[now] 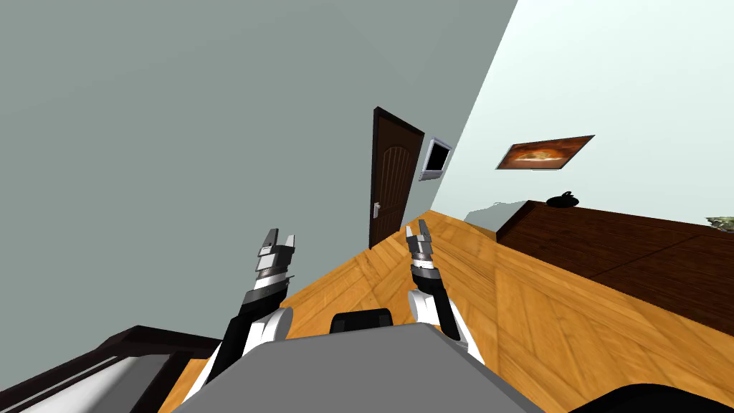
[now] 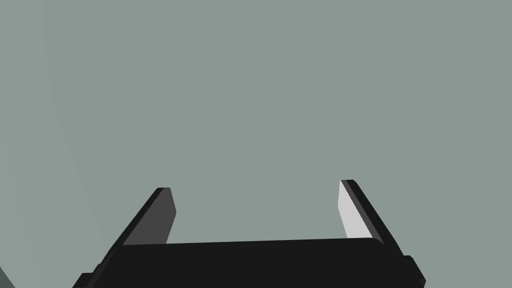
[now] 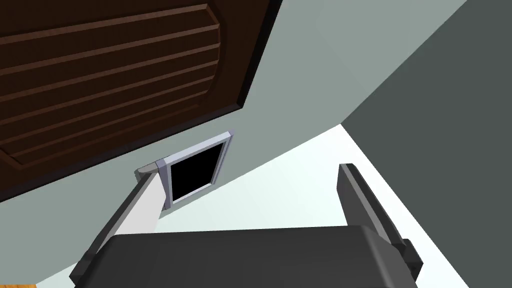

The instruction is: Pull the door open

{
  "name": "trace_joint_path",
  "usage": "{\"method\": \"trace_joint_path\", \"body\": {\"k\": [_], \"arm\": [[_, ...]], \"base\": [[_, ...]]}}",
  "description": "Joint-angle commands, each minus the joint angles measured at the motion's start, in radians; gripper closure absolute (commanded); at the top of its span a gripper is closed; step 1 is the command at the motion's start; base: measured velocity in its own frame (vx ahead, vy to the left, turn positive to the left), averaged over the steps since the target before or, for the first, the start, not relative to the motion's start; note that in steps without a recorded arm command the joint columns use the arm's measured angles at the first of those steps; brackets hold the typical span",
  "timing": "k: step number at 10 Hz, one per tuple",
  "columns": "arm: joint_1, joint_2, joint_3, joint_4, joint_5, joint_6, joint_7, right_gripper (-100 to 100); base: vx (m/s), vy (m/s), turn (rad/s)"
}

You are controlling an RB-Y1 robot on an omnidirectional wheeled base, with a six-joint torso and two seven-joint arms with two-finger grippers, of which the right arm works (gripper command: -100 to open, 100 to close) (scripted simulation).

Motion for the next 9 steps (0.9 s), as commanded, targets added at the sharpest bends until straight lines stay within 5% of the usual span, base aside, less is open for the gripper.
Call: {"method": "trace_joint_path", "body": {"k": [1,9], "arm": [[-0.015,-0.013,-0.001,0.029,0.011,-0.008,0.015,-100],[-0.110,-0.084,-0.008,0.210,0.082,-0.056,0.108,-100]], "base": [[0.045,-0.011,0.007],[0.088,-0.020,0.011]]}}
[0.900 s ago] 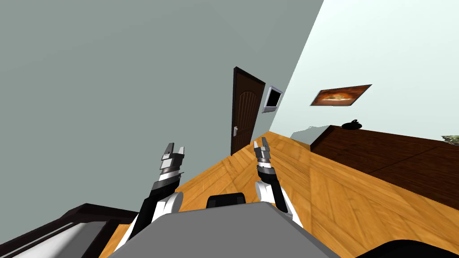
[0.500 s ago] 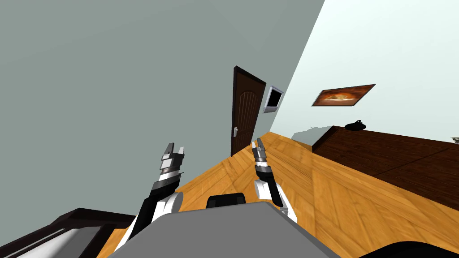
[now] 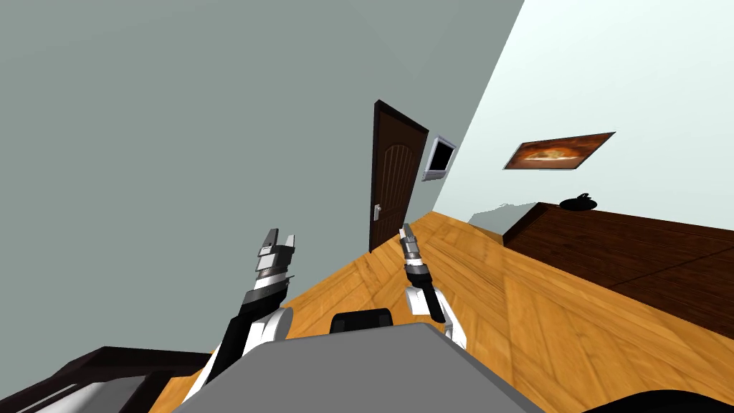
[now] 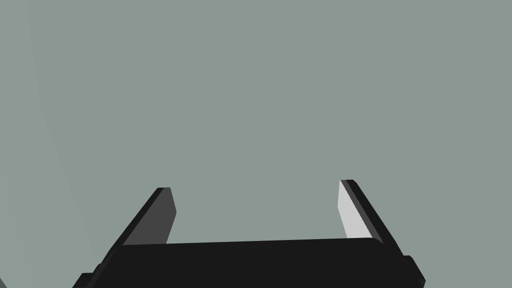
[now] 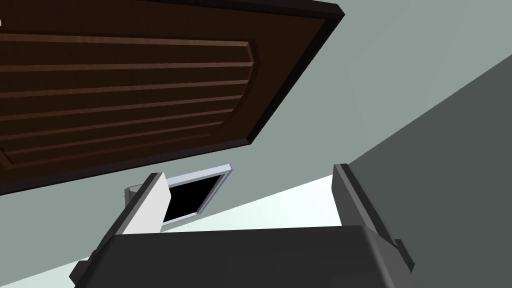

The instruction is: Pull the door open

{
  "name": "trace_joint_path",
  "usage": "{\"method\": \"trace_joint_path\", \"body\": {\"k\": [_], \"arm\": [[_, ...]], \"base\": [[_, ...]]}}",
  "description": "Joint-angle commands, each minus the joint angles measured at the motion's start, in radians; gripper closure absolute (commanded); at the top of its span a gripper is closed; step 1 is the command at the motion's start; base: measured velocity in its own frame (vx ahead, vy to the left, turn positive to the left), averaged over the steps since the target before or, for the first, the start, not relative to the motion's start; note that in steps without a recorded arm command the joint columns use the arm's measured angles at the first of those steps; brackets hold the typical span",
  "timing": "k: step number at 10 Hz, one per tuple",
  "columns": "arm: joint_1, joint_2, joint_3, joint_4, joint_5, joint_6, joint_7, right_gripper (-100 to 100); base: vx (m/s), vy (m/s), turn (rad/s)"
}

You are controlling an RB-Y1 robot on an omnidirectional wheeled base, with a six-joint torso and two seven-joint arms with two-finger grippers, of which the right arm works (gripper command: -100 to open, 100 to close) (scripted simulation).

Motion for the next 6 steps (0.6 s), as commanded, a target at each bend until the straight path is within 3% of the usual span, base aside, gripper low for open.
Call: {"method": "trace_joint_path", "body": {"k": [1,6], "arm": [[-0.021,-0.017,-0.004,0.037,0.014,-0.009,0.019,-100],[-0.094,-0.066,-0.010,0.176,0.068,-0.046,0.091,-100]], "base": [[0.083,-0.017,0.013],[0.087,-0.023,0.013]]}}
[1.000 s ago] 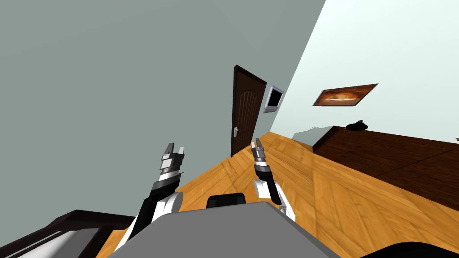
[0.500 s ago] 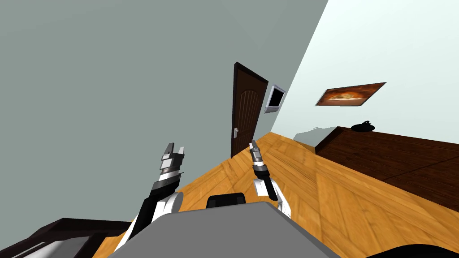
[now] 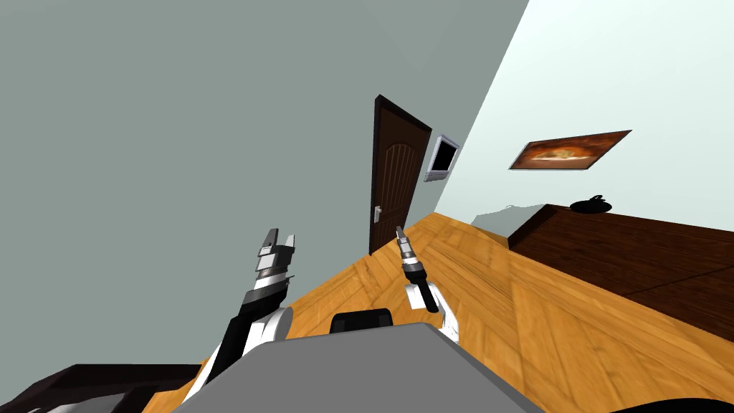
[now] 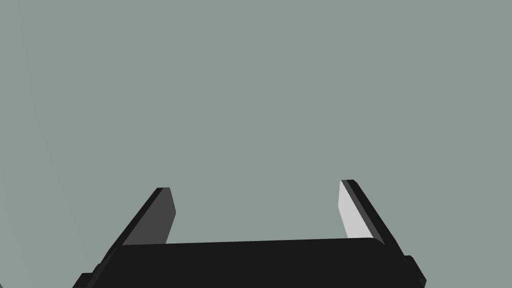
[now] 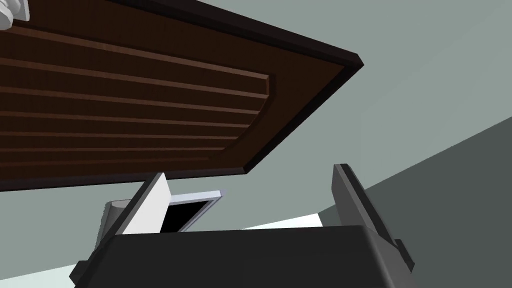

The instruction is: Pull the door open

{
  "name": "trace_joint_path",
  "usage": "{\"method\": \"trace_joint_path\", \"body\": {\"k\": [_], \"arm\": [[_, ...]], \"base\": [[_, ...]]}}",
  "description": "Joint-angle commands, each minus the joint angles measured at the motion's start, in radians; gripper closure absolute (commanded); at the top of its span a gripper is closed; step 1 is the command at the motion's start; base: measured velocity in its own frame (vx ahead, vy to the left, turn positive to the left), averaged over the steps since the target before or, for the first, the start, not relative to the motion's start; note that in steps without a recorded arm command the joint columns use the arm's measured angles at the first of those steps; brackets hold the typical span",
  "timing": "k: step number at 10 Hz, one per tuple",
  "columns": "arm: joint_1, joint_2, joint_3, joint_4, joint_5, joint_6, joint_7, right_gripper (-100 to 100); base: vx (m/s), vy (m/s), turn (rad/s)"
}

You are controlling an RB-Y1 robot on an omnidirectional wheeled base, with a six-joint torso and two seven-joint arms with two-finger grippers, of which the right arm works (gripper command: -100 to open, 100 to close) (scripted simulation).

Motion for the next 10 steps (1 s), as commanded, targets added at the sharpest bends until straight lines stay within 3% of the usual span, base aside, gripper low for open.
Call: {"method": "trace_joint_path", "body": {"k": [1,9,10], "arm": [[-0.025,-0.014,0.001,0.046,0.021,-0.012,0.029,-100],[-0.159,-0.098,-0.009,0.293,0.122,-0.080,0.162,-100],[-0.159,-0.098,-0.009,0.303,0.122,-0.080,0.162,-100]], "base": [[0.104,-0.025,0.019],[0.099,-0.029,0.015],[0.064,-0.014,0.005]]}}
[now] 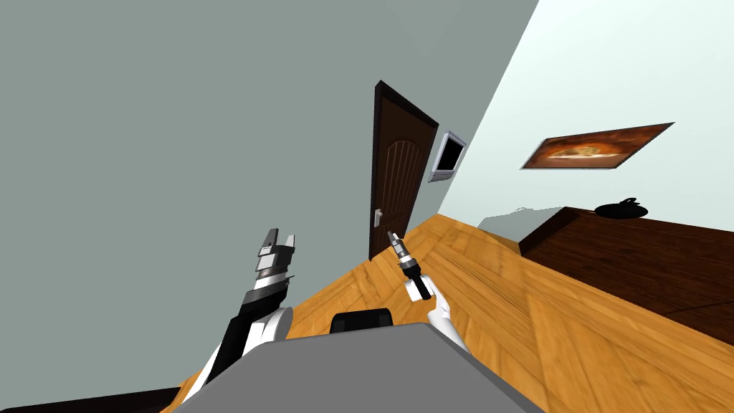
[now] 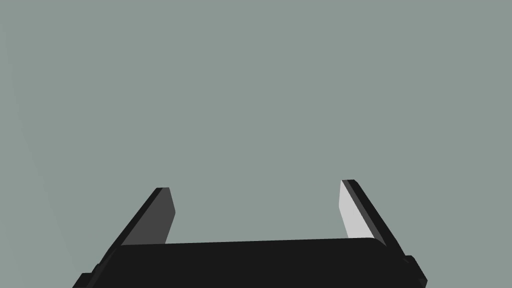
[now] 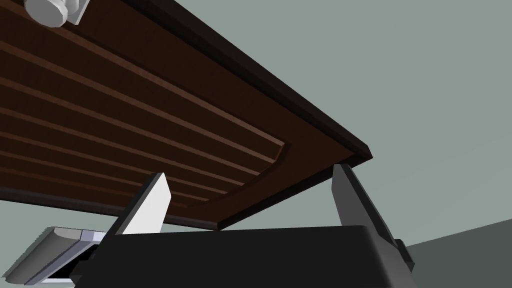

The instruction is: Pull the door open

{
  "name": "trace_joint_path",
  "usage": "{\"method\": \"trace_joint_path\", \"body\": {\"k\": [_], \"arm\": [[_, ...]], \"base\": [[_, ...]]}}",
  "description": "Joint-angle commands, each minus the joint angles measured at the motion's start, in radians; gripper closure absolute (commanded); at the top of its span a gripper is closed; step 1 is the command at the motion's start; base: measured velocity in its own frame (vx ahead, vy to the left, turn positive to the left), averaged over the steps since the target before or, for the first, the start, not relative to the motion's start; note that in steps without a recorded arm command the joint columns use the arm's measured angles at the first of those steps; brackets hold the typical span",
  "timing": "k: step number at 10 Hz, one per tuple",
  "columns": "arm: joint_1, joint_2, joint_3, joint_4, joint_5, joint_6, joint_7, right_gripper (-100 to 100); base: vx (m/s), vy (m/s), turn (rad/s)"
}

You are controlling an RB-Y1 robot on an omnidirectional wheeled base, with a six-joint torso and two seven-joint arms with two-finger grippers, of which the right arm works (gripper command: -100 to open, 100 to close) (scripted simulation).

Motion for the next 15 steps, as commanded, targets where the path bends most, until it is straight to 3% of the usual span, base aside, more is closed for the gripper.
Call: {"method": "trace_joint_path", "body": {"k": [1,2,3,5,6,15], "arm": [[-0.023,-0.014,-0.002,0.044,0.015,-0.010,0.019,-100],[-0.040,-0.025,-0.004,0.074,0.028,-0.018,0.036,-100],[-0.040,-0.025,-0.004,0.077,0.028,-0.018,0.036,-100],[-0.075,-0.046,-0.006,0.140,0.054,-0.036,0.070,-100],[-0.075,-0.046,-0.006,0.144,0.054,-0.036,0.070,-100],[-0.224,-0.134,-0.017,0.429,0.166,-0.112,0.218,-100]], "base": [[0.046,-0.015,0.007],[0.075,-0.019,0.015],[0.058,-0.019,0.009],[0.067,-0.023,0.012],[0.061,-0.023,0.006],[0.089,-0.030,0.014]]}}
